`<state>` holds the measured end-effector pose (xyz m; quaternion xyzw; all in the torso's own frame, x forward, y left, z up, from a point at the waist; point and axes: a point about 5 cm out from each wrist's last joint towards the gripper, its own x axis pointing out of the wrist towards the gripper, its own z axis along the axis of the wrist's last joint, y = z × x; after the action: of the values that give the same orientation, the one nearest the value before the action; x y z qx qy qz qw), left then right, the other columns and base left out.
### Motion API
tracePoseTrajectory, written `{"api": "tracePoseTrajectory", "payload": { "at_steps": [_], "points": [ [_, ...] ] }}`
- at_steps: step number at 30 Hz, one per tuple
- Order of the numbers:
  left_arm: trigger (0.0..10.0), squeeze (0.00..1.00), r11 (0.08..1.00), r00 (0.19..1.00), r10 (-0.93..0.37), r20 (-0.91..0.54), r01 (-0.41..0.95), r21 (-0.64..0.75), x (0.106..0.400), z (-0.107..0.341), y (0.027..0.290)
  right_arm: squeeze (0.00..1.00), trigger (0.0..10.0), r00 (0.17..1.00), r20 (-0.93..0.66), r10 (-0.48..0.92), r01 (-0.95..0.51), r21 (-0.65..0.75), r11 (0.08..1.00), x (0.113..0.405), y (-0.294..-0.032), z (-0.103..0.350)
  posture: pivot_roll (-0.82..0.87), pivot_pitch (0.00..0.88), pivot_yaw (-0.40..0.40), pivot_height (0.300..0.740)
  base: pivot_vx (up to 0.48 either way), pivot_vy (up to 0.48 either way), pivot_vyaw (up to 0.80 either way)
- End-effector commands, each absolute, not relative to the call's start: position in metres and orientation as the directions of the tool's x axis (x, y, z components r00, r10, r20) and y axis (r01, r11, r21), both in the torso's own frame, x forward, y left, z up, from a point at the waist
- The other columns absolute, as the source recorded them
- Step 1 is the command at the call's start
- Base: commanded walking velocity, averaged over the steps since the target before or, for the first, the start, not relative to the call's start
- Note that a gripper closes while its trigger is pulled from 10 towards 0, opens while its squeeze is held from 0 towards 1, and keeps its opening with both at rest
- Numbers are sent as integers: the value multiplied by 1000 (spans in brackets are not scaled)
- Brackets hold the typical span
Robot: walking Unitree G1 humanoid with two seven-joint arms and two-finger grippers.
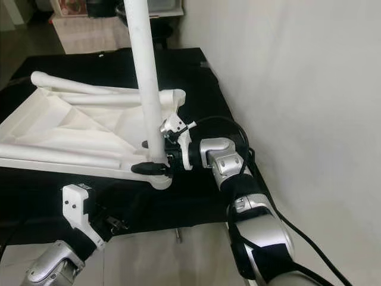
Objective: Building children table
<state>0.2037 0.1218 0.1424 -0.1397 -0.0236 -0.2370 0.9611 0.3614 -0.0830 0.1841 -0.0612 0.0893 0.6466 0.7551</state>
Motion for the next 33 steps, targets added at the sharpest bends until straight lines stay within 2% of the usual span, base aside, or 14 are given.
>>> {"api": "tracePoseTrajectory", "payload": {
  "at_steps": [1, 2, 3, 10, 18, 19, 20, 21, 22, 23, 26, 28, 32, 33],
  "points": [
    [10000, 0, 852, 889, -448, 97, 457, -256, 201, 141, 120, 0, 7765, 85, -218, 972, -995, 32, 94, 360, -74, 182, 52, 109, -42, 740, 0, 0, 0],
    [10000, 0, 852, 889, -448, 97, 457, -256, 201, 141, 120, 0, 7765, 85, -218, 972, -995, 32, 94, 360, -74, 182, 52, 109, -42, 740, 0, 0, 0],
    [10000, 0, 852, 889, -447, 97, 457, -256, 201, 141, 120, 0, 0, 75, -215, 974, -996, 37, 85, 360, -74, 182, 51, 108, -41, 740, 0, 0, 0],
    [10000, 0, 851, 889, -448, 94, 457, -258, 200, 141, 119, 0, 0, 47, -212, 976, -998, 30, 54, 360, -75, 181, 49, 105, -39, 740, 0, 0, 0],
    [10000, 0, 852, 890, -447, 95, 455, -258, 200, 140, 120, 0, 0, 165, -167, 972, -986, -17, 164, 357, -96, 175, 29, 100, -41, 740, 0, 0, 0],
    [10000, 0, 853, 890, -446, 95, 455, -257, 201, 140, 121, 0, 0, 267, -156, 951, -963, -13, 269, 353, -98, 166, 23, 103, -40, 740, 0, 0, 0],
    [10000, 0, 853, 890, -446, 96, 455, -256, 201, 141, 123, 0, 0, 406, -157, 900, -913, -18, 408, 348, -96, 156, 16, 105, -34, 740, 0, 0, 0],
    [10000, 0, 853, 890, -446, 95, 455, -255, 201, 141, 124, 0, 0, 608, -138, 782, -792, -46, 609, 347, -95, 149, 12, 105, -31, 740, 0, 0, 0],
    [10000, 0, 853, 890, -446, 95, 455, -255, 201, 141, 124, 0, 0, 608, -138, 782, -792, -46, 609, 347, -95, 149, 12, 105, -31, 740, 0, 0, 0],
    [10000, 0, 853, 890, -447, 95, 455, -254, 202, 141, 126, 0, 0, 787, -145, 599, -598, 58, 800, 337, -90, 136, -2, 107, -19, 740, 0, 0, 0],
    [10000, 0, 853, 888, -450, 92, 458, -252, 203, 141, 127, 0, 0, 833, -184, 521, -513, 96, 853, 321, -81, 125, 0, 107, -10, 740, 0, 0, 0],
    [10000, 0, 852, 886, -456, 85, 462, -247, 205, 140, 129, 0, 0, 810, -115, 575, -583, -56, 811, 316, -65, 140, -4, 101, -4, 740, 0, 0, 0],
    [10000, 0, 850, 883, -461, 84, 467, -246, 207, 139, 128, 0, 0, 790, -171, 589, -599, -9, 800, 330, -68, 132, 14, 96, -25, 740, 0, 0, 0],
    [10000, 0, 851, 884, -460, 85, 466, -243, 208, 140, 128, 0, 1098, 787, -189, 588, -595, 19, 803, 333, -68, 130, 11, 96, -24, 740, 0, 0, 0]
  ]
}}
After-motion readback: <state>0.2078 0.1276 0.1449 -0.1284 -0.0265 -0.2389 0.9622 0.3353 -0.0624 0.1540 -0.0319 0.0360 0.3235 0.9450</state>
